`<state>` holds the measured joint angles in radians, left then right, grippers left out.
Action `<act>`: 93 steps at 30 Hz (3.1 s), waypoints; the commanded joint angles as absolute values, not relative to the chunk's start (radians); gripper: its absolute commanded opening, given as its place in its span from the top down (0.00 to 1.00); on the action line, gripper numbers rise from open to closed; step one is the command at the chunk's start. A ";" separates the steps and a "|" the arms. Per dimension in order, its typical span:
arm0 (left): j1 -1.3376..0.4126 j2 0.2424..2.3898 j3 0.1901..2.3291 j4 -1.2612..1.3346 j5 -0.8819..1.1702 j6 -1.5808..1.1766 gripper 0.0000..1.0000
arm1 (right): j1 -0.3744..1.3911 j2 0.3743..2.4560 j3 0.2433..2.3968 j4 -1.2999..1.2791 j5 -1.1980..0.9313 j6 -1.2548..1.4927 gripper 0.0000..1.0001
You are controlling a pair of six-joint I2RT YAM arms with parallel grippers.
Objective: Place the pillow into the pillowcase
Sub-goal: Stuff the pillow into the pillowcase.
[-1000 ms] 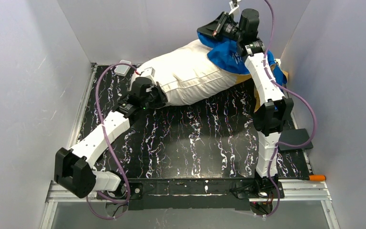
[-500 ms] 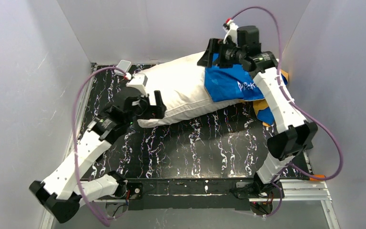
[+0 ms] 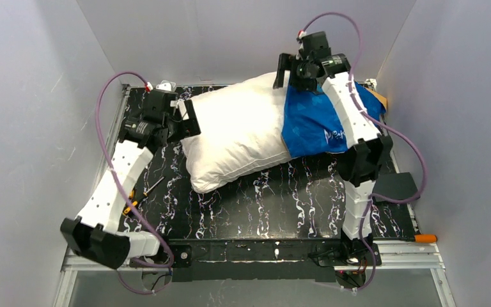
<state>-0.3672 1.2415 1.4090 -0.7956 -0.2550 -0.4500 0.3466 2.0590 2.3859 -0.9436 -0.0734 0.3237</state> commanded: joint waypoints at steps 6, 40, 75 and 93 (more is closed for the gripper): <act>-0.253 1.437 1.431 -0.721 0.105 -0.585 0.30 | 0.332 2.149 2.425 -0.963 -0.161 0.418 0.88; -0.401 1.604 1.790 -0.766 -0.039 -0.478 0.54 | 0.411 1.979 1.904 -0.124 -0.743 1.042 0.99; -0.268 1.784 1.690 -0.924 0.476 -0.786 1.00 | 0.560 1.940 2.325 -1.037 -0.028 0.094 0.02; -0.201 1.535 1.769 -1.341 0.018 -0.600 0.26 | 0.618 2.114 2.422 -0.958 0.067 0.047 0.02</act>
<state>-0.2798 1.6875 1.7687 -1.0988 0.2314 -0.6865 0.6033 2.0556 2.3386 -1.0092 0.0784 0.0647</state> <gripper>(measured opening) 0.647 0.982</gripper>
